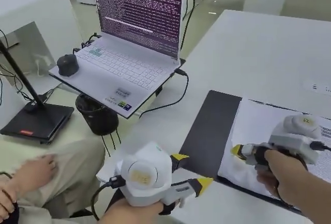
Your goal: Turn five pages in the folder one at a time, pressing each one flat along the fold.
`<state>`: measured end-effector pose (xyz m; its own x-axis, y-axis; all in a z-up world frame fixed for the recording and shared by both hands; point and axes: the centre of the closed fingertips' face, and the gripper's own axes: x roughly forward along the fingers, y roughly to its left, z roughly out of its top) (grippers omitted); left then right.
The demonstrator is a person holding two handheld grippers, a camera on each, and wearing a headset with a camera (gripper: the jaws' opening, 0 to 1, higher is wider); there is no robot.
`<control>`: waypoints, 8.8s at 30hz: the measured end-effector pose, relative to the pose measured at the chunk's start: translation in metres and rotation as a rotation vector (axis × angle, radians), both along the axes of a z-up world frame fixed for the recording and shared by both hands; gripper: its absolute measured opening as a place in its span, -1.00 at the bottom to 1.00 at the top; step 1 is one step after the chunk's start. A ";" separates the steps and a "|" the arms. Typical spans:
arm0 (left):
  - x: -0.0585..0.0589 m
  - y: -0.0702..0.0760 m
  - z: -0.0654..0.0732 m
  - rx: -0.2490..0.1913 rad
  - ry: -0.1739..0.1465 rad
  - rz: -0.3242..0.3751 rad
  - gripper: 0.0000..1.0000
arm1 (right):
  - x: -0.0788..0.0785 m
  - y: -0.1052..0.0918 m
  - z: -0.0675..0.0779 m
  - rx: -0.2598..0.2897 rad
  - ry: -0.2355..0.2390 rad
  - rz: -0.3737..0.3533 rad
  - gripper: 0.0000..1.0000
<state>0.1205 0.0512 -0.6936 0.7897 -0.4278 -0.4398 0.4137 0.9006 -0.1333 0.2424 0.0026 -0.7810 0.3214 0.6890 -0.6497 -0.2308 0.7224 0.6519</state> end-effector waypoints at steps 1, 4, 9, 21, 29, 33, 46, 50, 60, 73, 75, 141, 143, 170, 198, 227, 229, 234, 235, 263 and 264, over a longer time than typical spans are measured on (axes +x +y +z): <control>0.000 0.000 0.000 0.001 0.001 0.001 -0.23 | -0.002 0.001 0.001 0.019 0.000 0.001 -0.84; 0.000 -0.002 -0.004 0.010 0.010 -0.006 -0.23 | -0.008 0.004 0.003 0.062 0.011 0.012 -0.84; 0.004 -0.009 -0.006 0.020 0.018 -0.027 -0.24 | -0.019 0.003 0.010 0.132 0.024 0.031 -0.82; 0.033 -0.047 -0.022 0.051 0.016 -0.126 -0.29 | 0.001 -0.065 0.045 0.324 -0.030 -0.110 -0.78; 0.073 -0.087 -0.034 0.046 -0.010 -0.168 -0.36 | 0.018 -0.130 0.041 0.345 -0.024 -0.264 -0.79; 0.087 -0.094 -0.050 0.068 0.012 -0.163 -0.41 | 0.023 -0.148 0.036 0.361 -0.003 -0.298 -0.80; 0.081 -0.077 -0.094 0.154 0.066 -0.109 -0.67 | 0.039 -0.155 0.026 0.399 0.040 -0.336 -0.89; 0.081 -0.079 -0.093 0.170 0.048 -0.113 -0.67 | 0.049 -0.155 0.018 0.398 0.055 -0.339 -0.88; 0.081 -0.076 -0.095 0.166 0.033 -0.120 -0.67 | 0.070 -0.147 0.002 0.404 0.113 -0.349 -1.00; 0.081 -0.074 -0.096 0.163 0.029 -0.118 -0.67 | 0.111 -0.146 0.002 0.496 0.161 -0.451 -1.00; 0.081 -0.073 -0.097 0.164 0.028 -0.119 -0.67 | 0.116 -0.146 0.001 0.506 0.165 -0.449 -1.00; 0.081 -0.074 -0.097 0.183 0.027 -0.118 -0.67 | 0.129 -0.140 0.002 0.554 0.258 -0.439 -1.00; 0.082 -0.074 -0.097 0.184 0.029 -0.118 -0.67 | 0.122 -0.139 0.003 0.551 0.259 -0.421 -1.00; 0.081 -0.075 -0.095 0.184 0.030 -0.118 -0.67 | -0.004 -0.127 -0.002 0.503 0.316 -0.147 -1.00; 0.082 -0.075 -0.094 0.147 0.080 -0.071 -0.67 | -0.129 -0.141 0.022 0.508 0.392 -0.053 -1.00; 0.028 -0.028 0.014 -0.073 0.096 0.115 0.13 | -0.092 -0.278 0.122 -0.067 -0.399 -0.240 -0.21; 0.020 -0.026 0.017 -0.059 0.099 0.121 0.22 | -0.093 -0.287 0.128 -0.152 -0.460 -0.225 0.06; 0.005 -0.023 0.025 -0.039 0.108 0.151 0.58 | -0.102 -0.305 0.132 -0.267 -0.509 -0.229 0.62; 0.004 -0.023 0.027 -0.043 0.106 0.154 0.59 | -0.104 -0.307 0.132 -0.268 -0.508 -0.231 0.64; 0.000 -0.049 0.047 -0.016 0.062 0.140 0.82 | -0.112 -0.314 0.133 -0.243 -0.570 -0.236 0.74; -0.001 -0.049 0.046 -0.017 0.067 0.138 0.81 | -0.112 -0.315 0.130 -0.238 -0.569 -0.238 0.74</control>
<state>0.1191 0.0022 -0.6479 0.8108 -0.3253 -0.4867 0.2758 0.9456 -0.1725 0.1307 -0.3126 -0.6507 0.7850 0.4156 -0.4595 -0.3085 0.9054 0.2918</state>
